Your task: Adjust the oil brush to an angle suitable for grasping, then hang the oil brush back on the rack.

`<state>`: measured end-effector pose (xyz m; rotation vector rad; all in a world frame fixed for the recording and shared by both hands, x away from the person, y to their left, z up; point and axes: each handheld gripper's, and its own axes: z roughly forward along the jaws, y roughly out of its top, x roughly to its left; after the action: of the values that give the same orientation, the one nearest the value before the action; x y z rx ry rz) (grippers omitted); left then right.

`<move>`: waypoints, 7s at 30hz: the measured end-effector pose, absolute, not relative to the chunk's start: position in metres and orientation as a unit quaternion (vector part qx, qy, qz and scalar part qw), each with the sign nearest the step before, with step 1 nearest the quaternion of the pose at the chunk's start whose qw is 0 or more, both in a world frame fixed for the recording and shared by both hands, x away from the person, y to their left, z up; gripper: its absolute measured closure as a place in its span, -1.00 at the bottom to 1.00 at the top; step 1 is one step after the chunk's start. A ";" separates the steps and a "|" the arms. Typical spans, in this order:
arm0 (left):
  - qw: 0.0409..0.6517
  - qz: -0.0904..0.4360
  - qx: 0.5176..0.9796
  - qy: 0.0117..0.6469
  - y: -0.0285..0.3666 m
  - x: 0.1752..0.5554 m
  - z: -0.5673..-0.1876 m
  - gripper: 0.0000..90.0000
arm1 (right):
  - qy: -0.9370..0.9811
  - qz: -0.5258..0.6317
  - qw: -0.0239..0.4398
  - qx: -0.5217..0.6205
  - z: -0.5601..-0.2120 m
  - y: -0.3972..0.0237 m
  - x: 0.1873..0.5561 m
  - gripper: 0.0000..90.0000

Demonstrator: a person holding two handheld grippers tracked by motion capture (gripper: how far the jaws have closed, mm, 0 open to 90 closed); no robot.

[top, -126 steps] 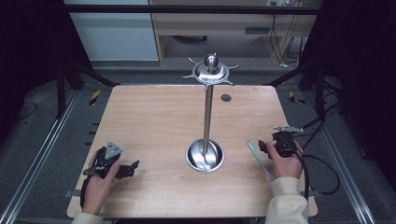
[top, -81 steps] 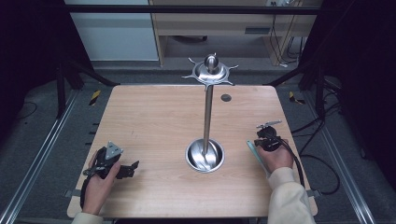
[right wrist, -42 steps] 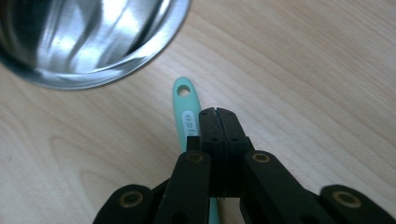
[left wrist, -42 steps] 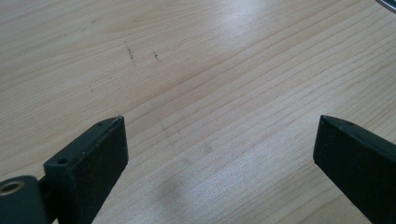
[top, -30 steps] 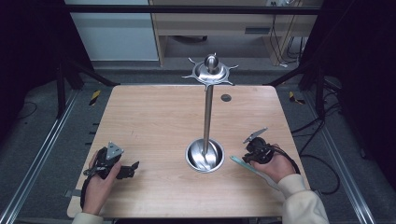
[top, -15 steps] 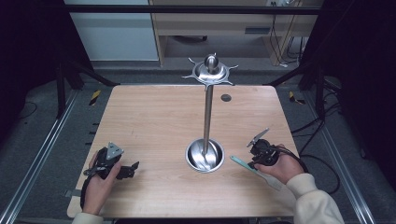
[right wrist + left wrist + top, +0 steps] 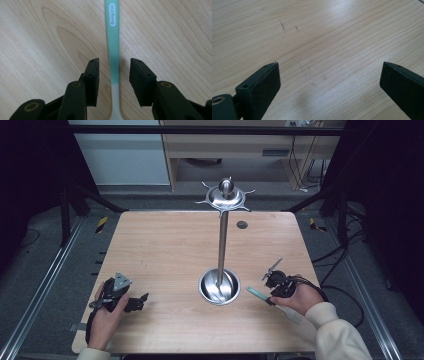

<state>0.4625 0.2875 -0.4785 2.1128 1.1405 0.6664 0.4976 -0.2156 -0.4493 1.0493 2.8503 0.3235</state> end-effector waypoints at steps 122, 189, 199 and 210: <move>0.322 0.251 0.805 0.431 0.286 0.461 -0.479 -0.93 | 0.793 0.450 0.188 0.365 -0.316 -0.231 0.460 0.84; 0.322 0.250 0.805 0.431 0.287 0.461 -0.478 -0.93 | 0.759 0.538 0.222 0.292 -0.263 -0.205 0.422 0.84; 0.322 0.250 0.805 0.431 0.287 0.461 -0.478 -0.93 | 0.757 0.542 0.214 0.294 -0.267 -0.198 0.427 0.84; 0.322 0.249 0.805 0.431 0.287 0.461 -0.478 -0.93 | 0.732 0.574 0.210 0.301 -0.281 -0.188 0.432 0.84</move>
<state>0.4607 0.2867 -0.4785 2.1141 1.1319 0.6545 0.4319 -0.1884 -0.2812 0.8382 2.0353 1.5944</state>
